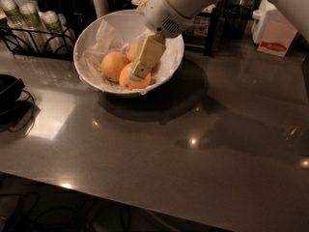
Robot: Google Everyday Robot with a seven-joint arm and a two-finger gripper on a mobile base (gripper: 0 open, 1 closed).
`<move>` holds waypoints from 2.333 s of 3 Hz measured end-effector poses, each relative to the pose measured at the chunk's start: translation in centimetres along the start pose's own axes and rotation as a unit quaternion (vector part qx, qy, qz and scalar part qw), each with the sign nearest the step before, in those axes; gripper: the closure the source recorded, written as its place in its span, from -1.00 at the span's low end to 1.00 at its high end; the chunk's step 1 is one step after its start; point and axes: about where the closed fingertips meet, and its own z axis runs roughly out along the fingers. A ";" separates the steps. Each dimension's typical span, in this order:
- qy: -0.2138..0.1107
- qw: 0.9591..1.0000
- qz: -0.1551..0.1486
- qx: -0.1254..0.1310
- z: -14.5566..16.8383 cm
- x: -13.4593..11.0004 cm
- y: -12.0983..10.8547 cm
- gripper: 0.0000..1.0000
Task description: Pick orange from white bowl
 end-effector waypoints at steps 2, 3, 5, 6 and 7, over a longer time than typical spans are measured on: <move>-0.028 1.000 0.011 0.003 3.4 -1.1 -1.7 -1.00; -0.057 0.998 0.034 0.016 4.3 -0.8 -2.1 -1.00; -0.094 0.994 0.053 0.025 7.2 -0.3 -4.2 -0.94; -0.087 0.995 0.048 0.021 8.2 -0.5 -5.1 -0.86; -0.058 0.997 0.041 0.011 9.6 -0.6 -5.6 -0.78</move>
Offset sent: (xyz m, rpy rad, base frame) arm 0.0186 0.0214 -0.0100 0.0464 0.0040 -0.0009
